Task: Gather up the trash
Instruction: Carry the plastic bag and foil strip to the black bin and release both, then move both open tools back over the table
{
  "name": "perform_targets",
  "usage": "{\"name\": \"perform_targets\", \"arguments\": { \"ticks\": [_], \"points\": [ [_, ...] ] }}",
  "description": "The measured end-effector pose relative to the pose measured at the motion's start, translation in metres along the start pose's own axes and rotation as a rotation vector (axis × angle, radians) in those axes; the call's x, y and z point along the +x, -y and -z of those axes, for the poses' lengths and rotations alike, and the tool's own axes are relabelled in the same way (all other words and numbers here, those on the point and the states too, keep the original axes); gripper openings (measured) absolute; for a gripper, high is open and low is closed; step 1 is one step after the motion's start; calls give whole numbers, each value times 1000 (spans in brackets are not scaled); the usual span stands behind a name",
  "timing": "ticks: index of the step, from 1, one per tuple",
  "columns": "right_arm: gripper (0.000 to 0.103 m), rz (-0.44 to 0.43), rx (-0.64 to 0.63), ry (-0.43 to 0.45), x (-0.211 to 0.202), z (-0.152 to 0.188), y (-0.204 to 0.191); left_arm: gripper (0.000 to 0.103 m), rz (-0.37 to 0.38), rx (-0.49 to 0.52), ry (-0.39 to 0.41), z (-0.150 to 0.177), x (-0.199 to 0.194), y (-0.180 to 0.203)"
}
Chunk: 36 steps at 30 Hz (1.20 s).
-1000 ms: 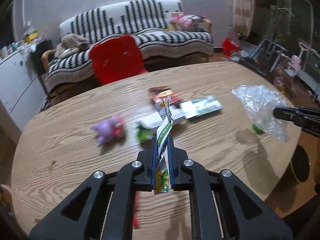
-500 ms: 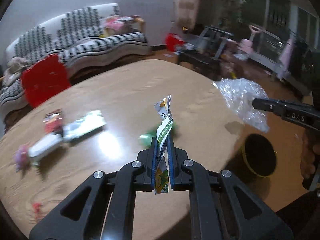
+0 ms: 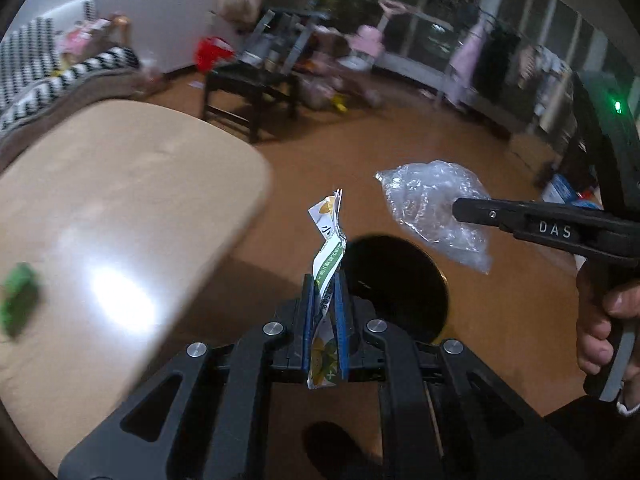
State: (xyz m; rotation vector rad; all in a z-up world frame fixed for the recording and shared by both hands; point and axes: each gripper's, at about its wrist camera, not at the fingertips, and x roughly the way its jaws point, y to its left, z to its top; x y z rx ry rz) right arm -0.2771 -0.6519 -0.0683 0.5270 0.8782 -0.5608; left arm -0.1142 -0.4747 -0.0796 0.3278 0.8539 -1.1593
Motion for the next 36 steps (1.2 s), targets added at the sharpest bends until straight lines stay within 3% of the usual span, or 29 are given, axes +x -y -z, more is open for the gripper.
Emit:
{"name": "perform_targets", "arguments": {
  "ticks": [7, 24, 25, 26, 28, 29, 30, 32, 33, 34, 36],
  "points": [
    [7, 44, 87, -75, 20, 15, 49, 9, 70, 24, -93, 2, 62, 34],
    [7, 73, 150, -84, 22, 15, 63, 11, 138, 51, -161, -7, 121, 50],
    [7, 76, 151, -87, 22, 15, 63, 17, 144, 44, -170, -7, 124, 50],
    [7, 82, 155, -91, 23, 15, 63, 39, 148, 35, -174, -7, 127, 49],
    [8, 94, 167, -96, 23, 15, 64, 71, 139, 15, -157, -7, 127, 47],
    [9, 95, 171, -97, 24, 15, 66, 72, 136, 7, -135, -8, 124, 45],
    [12, 95, 175, -98, 25, 14, 66, 73, 137, 3, -129, -9, 123, 44],
    [35, 100, 180, -86, 23, 13, 65, 74, 143, -6, -133, -11, 122, 43],
    [62, 100, 181, -74, 21, 12, 65, 75, 141, -14, -129, -11, 120, 41],
    [68, 104, 179, -56, 17, 11, 63, 77, 138, -17, -127, -10, 118, 40],
    [68, 95, 173, -51, 15, 11, 59, 78, 136, -21, -123, -11, 113, 36]
  ]
}}
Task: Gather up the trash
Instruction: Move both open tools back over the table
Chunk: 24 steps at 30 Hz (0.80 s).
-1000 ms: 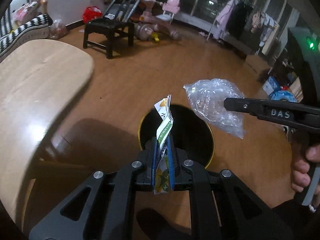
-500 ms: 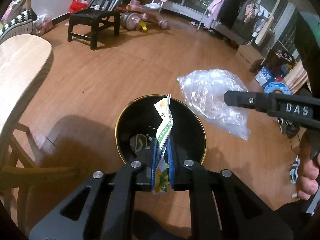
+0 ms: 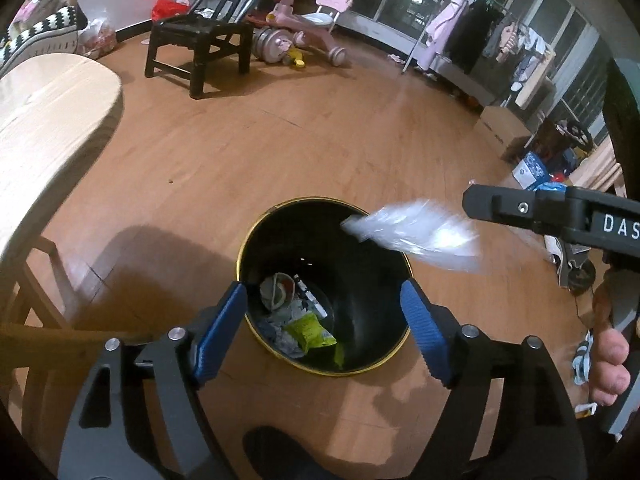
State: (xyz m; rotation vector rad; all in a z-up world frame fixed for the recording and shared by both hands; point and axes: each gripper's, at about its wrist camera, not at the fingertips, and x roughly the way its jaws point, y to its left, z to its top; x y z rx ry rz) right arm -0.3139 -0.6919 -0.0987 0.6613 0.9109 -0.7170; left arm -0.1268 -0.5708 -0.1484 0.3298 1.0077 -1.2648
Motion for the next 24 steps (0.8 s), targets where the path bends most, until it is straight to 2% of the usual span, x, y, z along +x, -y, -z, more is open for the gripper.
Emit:
{"name": "perform_targets", "arguments": {
  "ticks": [3, 7, 10, 12, 17, 20, 24],
  "points": [
    [68, -10, -12, -2, 0, 0, -7, 83, -17, -5, 13, 2, -12, -7],
    [68, -14, -35, 38, -10, -3, -23, 86, -44, -20, 41, 5, -42, -21],
    [68, -44, -79, 80, -22, -6, -51, 92, -74, -42, 92, 8, -80, -37],
    [70, -59, -121, 106, -28, -6, -73, 93, -105, -53, 128, 11, -106, -50],
    [72, -144, -250, 163, -43, -2, -157, 93, -212, -95, 215, 27, -184, -91],
    [72, -219, -331, 171, -52, 5, -216, 94, -292, -143, 274, 48, -241, -125],
    [74, -311, -452, 188, -65, 24, -297, 94, -410, -206, 314, 86, -304, -168]
  ]
}}
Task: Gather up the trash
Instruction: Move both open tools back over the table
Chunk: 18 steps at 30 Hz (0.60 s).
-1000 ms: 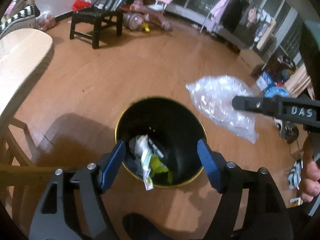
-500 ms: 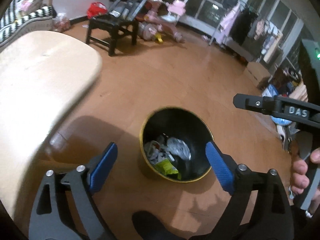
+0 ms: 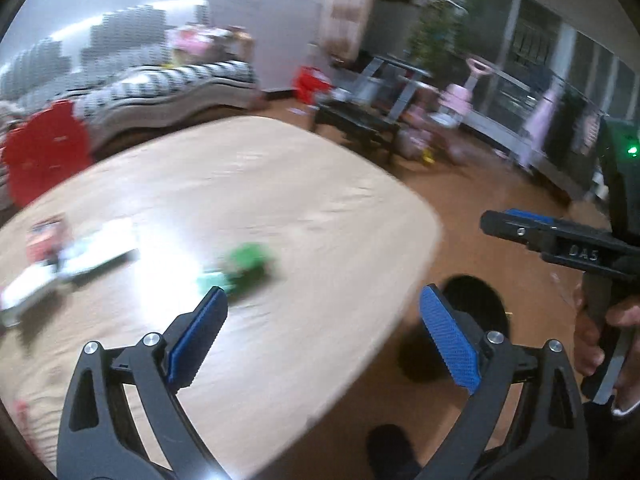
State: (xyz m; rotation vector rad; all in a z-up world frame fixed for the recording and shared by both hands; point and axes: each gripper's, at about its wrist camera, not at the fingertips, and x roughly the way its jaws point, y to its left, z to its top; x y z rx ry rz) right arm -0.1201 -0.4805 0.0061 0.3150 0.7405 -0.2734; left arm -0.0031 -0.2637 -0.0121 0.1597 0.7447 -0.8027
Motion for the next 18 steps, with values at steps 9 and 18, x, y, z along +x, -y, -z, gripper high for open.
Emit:
{"name": "perform_targets", "arguments": {
  "ticks": [9, 18],
  "points": [
    [80, -148, -246, -5, 32, -1, -158, 94, -266, -118, 27, 53, -100, -131],
    [83, -121, -329, -33, 59, 12, -189, 96, -411, -187, -5, 109, -147, -205]
  ]
}}
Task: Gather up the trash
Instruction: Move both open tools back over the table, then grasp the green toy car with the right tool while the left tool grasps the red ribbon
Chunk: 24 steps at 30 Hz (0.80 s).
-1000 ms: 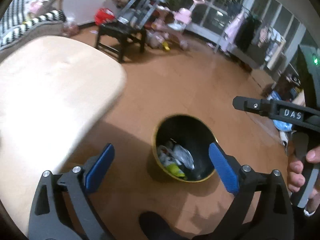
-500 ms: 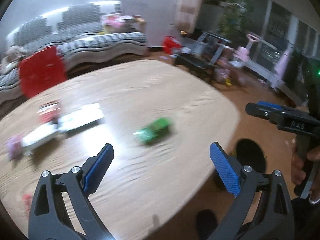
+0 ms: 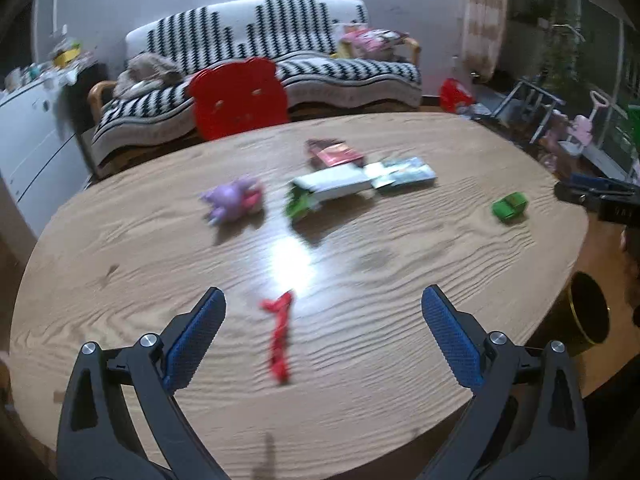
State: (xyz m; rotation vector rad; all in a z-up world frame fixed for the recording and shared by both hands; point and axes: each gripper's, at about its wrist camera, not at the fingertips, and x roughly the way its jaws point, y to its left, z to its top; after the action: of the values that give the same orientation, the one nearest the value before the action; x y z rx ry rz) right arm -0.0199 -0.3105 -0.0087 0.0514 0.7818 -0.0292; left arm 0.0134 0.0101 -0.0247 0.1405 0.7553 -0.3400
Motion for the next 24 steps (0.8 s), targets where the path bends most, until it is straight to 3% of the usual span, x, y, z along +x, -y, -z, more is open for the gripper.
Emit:
{"name": "perform_targets", "arguments": {
  "ticks": [6, 17, 24],
  "points": [
    [87, -17, 41, -9, 9, -1, 7, 96, -44, -46, -13, -2, 5, -9],
    [88, -8, 45, -31, 21, -2, 11, 96, -54, -15, -37, 4, 19, -4],
    [88, 33, 54, -86, 44, 4, 30, 96, -61, -39, -125, 21, 50, -10]
  ]
}}
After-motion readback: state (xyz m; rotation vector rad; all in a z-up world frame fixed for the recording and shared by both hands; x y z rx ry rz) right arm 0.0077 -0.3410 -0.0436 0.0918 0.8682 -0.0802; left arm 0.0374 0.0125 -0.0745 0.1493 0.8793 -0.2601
